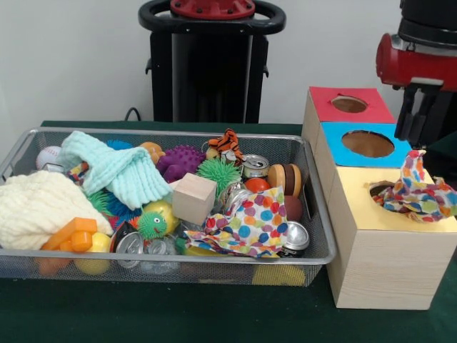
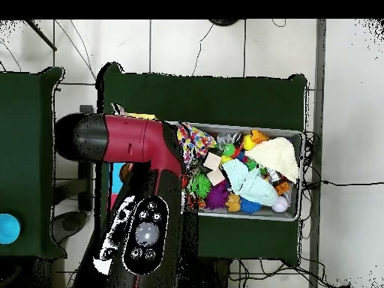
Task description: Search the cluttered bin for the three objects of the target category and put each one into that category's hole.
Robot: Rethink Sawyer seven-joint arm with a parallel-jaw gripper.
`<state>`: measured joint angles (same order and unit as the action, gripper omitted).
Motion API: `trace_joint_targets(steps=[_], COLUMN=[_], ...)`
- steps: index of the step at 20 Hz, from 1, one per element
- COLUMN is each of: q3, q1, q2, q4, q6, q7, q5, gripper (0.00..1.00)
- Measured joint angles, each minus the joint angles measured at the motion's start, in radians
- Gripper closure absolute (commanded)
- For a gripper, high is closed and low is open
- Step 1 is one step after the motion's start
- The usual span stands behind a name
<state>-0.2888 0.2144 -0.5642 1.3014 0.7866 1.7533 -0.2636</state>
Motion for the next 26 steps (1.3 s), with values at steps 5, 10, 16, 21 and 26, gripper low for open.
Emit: trace_joint_targets(steps=[5,10,16,21,26], q3=[0.011,0.015,0.017,0.017,0.017], q1=[-0.007,-0.007,-0.007,-0.007,-0.007], q2=[-0.012,-0.016,-0.015,-0.009,0.004], q4=[0.001,0.001,0.001,0.001,0.001], q6=[0.0,0.0,0.0,-0.002,-0.023], q7=[0.0,0.0,0.0,0.0,0.0], q5=[-0.006,-0.016,-0.016,-0.016,-0.017], gripper=[1.0,1.0,1.0,1.0,1.0])
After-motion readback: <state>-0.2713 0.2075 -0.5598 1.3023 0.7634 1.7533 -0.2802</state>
